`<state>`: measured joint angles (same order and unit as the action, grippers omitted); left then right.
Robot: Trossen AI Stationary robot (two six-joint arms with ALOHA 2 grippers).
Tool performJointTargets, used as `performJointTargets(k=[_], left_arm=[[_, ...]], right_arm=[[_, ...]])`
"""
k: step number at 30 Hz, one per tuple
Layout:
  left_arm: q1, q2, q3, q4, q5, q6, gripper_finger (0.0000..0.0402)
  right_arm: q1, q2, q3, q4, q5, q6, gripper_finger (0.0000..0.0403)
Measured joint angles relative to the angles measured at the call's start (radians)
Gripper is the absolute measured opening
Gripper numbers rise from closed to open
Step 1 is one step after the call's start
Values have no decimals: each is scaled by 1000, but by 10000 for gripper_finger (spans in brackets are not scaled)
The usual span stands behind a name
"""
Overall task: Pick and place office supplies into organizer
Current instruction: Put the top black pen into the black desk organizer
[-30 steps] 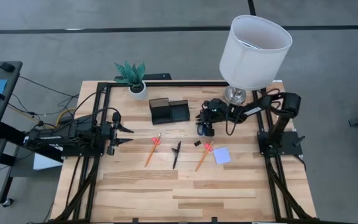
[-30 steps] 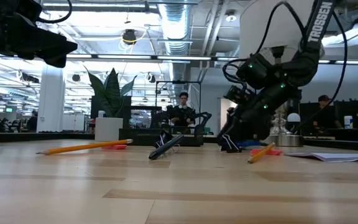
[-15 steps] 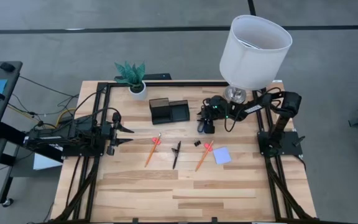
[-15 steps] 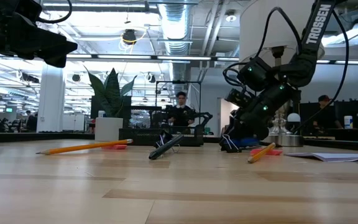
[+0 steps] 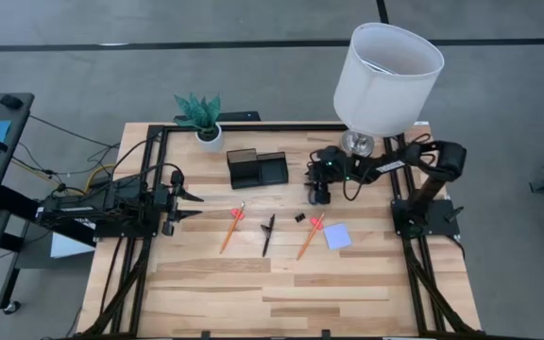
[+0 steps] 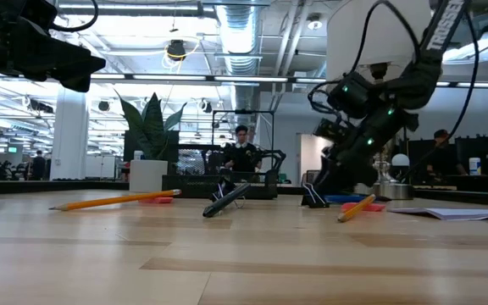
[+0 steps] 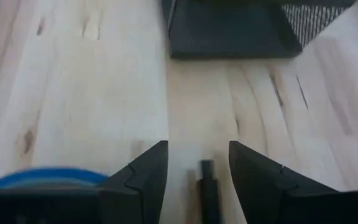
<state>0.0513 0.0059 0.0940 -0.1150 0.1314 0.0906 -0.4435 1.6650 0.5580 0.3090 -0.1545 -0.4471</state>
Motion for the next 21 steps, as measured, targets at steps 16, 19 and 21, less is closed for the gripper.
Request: performJointTargets(k=[16, 19, 21], left_arm=[[0, 0, 0, 0, 2, -1, 144], [0, 0, 0, 0, 3, -3, 144], [0, 0, 0, 0, 3, -4, 144]], right_arm=[[-4, -44, 4, -128, 2, -6, 167], [-16, -16, 5, -105, -11, -5, 166], [-26, 0, 7, -96, -19, -5, 165]])
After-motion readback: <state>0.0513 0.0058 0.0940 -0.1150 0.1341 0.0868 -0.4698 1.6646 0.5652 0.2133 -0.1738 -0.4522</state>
